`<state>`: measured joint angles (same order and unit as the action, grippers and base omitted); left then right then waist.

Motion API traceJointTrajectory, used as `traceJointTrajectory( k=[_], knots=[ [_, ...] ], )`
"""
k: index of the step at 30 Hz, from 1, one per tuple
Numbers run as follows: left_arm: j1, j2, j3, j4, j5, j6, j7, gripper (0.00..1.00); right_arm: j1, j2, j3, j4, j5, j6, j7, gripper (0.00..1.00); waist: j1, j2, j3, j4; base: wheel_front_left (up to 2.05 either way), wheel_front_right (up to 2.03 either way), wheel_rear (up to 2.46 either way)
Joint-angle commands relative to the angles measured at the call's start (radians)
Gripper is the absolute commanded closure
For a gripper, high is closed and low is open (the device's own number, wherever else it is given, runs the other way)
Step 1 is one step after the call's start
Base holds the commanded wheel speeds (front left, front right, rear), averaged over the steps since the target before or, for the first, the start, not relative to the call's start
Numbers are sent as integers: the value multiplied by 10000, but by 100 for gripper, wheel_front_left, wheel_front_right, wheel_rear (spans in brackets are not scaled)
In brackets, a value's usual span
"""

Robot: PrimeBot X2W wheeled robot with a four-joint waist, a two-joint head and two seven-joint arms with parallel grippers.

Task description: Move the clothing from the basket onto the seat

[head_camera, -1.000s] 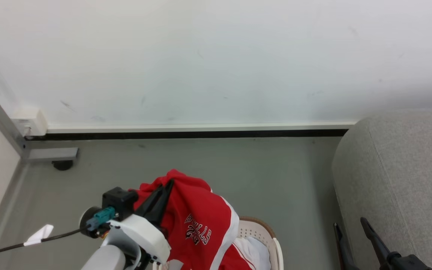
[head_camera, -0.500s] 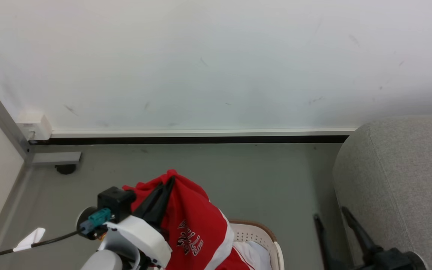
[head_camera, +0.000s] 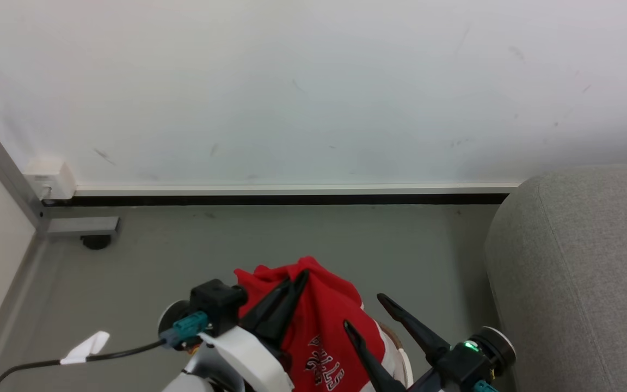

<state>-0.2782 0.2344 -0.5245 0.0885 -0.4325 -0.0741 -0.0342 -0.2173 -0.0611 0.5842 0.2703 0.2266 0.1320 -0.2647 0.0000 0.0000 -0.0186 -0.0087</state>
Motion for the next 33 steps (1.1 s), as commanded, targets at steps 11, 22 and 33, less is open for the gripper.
traceJointTrajectory(
  k=[11, 22, 33],
  knots=[
    [-48, -325, -986, -888, -47, -278, 461, 100, -1091, 91, 662, 1232, 491, -23, 4, 0, 0, 0, 23, 48, 0, 0, 0],
    [48, -121, -1118, -1199, -150, -173, 477, 71, -1318, 94, 900, 1972, 1405, -23, 4, 100, 0, 0, 2, 61, 0, 0, 0],
    [265, -49, -1100, -402, -153, -206, -323, 0, -829, -138, -528, 1279, 1272, -23, 2, 100, 0, 0, 66, -77, 0, 0, 0]
  ],
)
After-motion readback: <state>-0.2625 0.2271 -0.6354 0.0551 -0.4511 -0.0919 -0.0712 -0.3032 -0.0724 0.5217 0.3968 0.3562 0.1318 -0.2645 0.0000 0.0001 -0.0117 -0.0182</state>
